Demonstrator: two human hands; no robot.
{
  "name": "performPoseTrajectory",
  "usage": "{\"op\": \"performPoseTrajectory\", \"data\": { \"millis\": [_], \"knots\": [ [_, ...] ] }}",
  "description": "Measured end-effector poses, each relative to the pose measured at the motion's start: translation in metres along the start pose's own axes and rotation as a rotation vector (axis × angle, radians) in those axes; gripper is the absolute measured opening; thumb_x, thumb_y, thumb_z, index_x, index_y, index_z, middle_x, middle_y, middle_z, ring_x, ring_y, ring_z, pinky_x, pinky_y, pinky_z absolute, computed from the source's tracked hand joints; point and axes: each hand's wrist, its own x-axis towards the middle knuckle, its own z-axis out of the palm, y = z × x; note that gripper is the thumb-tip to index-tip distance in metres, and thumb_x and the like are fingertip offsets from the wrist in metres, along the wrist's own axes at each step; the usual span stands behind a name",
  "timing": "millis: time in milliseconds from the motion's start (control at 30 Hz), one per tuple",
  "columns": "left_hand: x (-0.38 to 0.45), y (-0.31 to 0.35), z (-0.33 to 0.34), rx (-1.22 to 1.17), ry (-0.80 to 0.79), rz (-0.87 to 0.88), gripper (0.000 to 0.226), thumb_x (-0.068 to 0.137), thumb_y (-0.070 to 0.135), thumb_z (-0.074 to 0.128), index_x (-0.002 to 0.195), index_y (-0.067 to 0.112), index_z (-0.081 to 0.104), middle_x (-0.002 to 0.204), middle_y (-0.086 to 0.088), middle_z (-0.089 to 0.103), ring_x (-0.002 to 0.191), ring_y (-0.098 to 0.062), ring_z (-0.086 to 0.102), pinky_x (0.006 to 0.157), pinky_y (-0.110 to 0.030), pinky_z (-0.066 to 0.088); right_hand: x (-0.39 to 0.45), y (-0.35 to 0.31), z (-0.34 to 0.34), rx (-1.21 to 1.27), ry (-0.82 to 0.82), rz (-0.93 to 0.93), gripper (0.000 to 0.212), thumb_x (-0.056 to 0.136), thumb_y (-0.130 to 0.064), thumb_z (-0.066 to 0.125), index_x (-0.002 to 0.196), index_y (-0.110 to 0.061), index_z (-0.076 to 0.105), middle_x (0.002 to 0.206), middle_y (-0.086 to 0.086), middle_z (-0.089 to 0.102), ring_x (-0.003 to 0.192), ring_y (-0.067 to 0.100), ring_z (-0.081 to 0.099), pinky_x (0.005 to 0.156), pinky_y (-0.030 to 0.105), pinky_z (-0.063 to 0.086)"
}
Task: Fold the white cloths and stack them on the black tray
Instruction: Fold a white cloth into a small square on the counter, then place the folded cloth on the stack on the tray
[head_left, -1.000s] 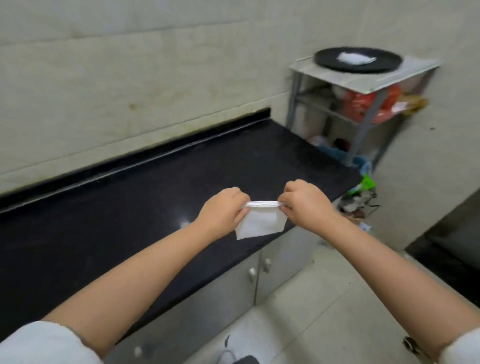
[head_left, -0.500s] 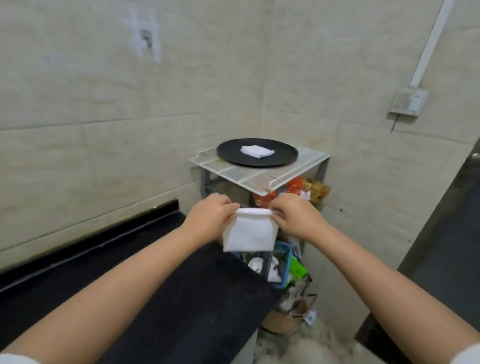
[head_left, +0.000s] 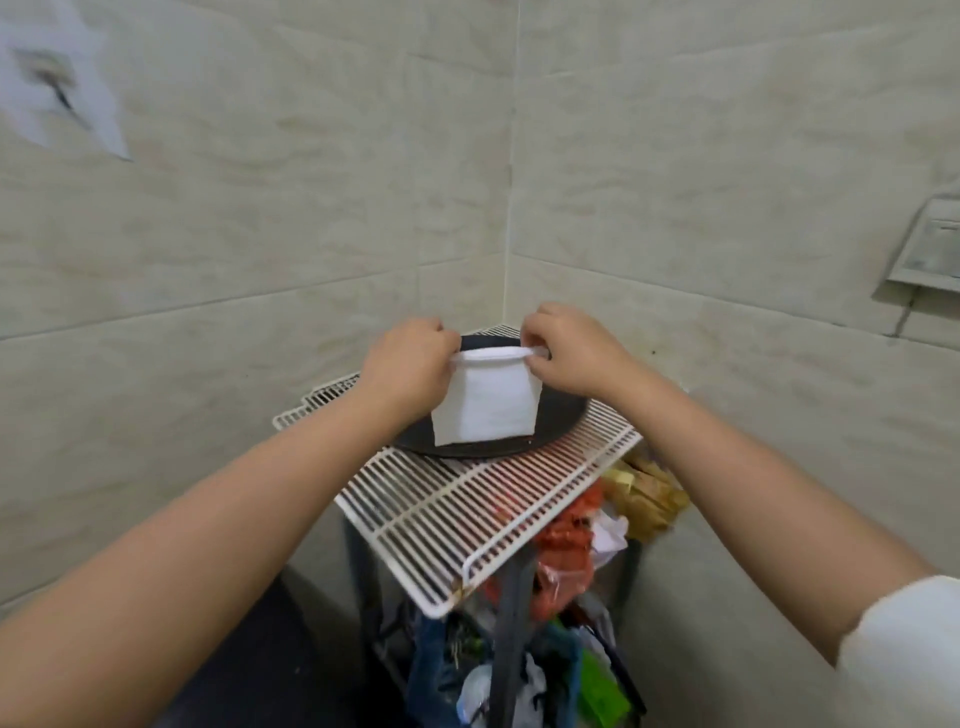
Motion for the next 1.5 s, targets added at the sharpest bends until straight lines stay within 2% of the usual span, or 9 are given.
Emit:
{"op": "performPoseTrajectory", "data": {
  "millis": [233,333,400,567,800,1000,1200,1300,1500],
  "knots": [
    [0.102,-0.005,0.046,0.195,0.044,-0.259,0.019,0.092,0.006,0.046,0.108,0.001,0.054,0.111,-0.017,0.052,0.105,-0.034,0.05,0.072,-0.039,0.04,0.123,0.078,0.052,0.128,0.081,-0.158,0.015,0.081,-0.003,0.049,0.092,-0.003,0.06,0.1,0.017,0.056,0.094,0.034,0.053,0.076,0.039,0.044],
    [0.128,-0.003,0.068,0.295,-0.032,-0.339,0.018,0.092,0.005,0.046,0.108,0.0,0.051,0.114,-0.017,0.049,0.106,-0.033,0.048,0.068,-0.038,0.034,0.161,0.104,0.085,0.163,0.089,-0.26,0.014,0.082,-0.001,0.048,0.092,0.0,0.059,0.101,0.018,0.055,0.094,0.034,0.052,0.075,0.042,0.043],
    [0.128,0.0,0.088,0.316,-0.127,-0.381,0.019,0.093,0.006,0.046,0.111,0.002,0.049,0.116,-0.015,0.047,0.108,-0.033,0.047,0.071,-0.038,0.038,0.169,0.115,0.113,0.163,0.018,-0.333,0.014,0.082,-0.001,0.049,0.092,0.0,0.058,0.102,0.019,0.056,0.095,0.035,0.052,0.076,0.042,0.041],
    [0.103,0.017,0.143,0.346,-0.389,-0.323,0.021,0.094,0.012,0.046,0.113,0.006,0.049,0.118,-0.01,0.047,0.109,-0.029,0.046,0.066,-0.035,0.038,0.151,0.136,0.159,-0.012,-0.197,-0.557,0.01,0.084,-0.004,0.045,0.089,-0.008,0.052,0.103,0.013,0.053,0.096,0.031,0.052,0.073,0.034,0.034],
    [0.09,0.028,0.152,0.202,-0.396,-0.322,0.024,0.095,0.015,0.043,0.108,0.0,0.057,0.112,-0.015,0.052,0.102,-0.031,0.052,0.078,-0.038,0.044,0.131,0.143,0.16,-0.047,-0.25,-0.68,0.017,0.085,-0.003,0.042,0.097,-0.007,0.054,0.106,0.01,0.054,0.096,0.029,0.052,0.079,0.035,0.037],
    [0.085,0.035,0.147,0.148,-0.336,-0.368,0.028,0.096,0.022,0.044,0.11,0.002,0.058,0.112,-0.013,0.054,0.103,-0.029,0.052,0.083,-0.037,0.045,0.127,0.151,0.158,0.021,-0.266,-0.68,0.014,0.087,-0.005,0.043,0.095,-0.005,0.054,0.103,0.01,0.053,0.092,0.028,0.052,0.071,0.032,0.035],
    [0.078,0.046,0.154,0.19,-0.423,-0.417,0.032,0.099,0.028,0.035,0.116,0.008,0.054,0.117,-0.01,0.052,0.105,-0.025,0.05,0.083,-0.034,0.044,0.121,0.15,0.161,0.041,-0.452,-0.638,0.007,0.089,-0.01,0.043,0.087,-0.01,0.05,0.092,0.004,0.05,0.085,0.022,0.053,0.071,0.033,0.042],
    [0.078,0.05,0.146,0.24,-0.44,-0.441,0.037,0.1,0.032,0.031,0.124,0.011,0.047,0.125,-0.009,0.049,0.112,-0.027,0.048,0.086,-0.036,0.042,0.124,0.143,0.151,-0.044,-0.484,-0.612,0.015,0.089,-0.012,0.045,0.098,-0.008,0.055,0.102,0.007,0.055,0.084,0.022,0.054,0.07,0.033,0.044],
    [0.027,0.035,0.1,0.275,-0.431,-0.782,0.036,0.098,0.028,0.034,0.126,0.01,0.048,0.131,-0.012,0.046,0.124,-0.03,0.042,0.097,-0.042,0.039,0.11,0.078,0.112,-0.009,-0.404,-0.611,0.031,0.09,-0.022,0.047,0.117,-0.01,0.056,0.122,0.011,0.052,0.109,0.03,0.052,0.082,0.036,0.042]
  ]
}}
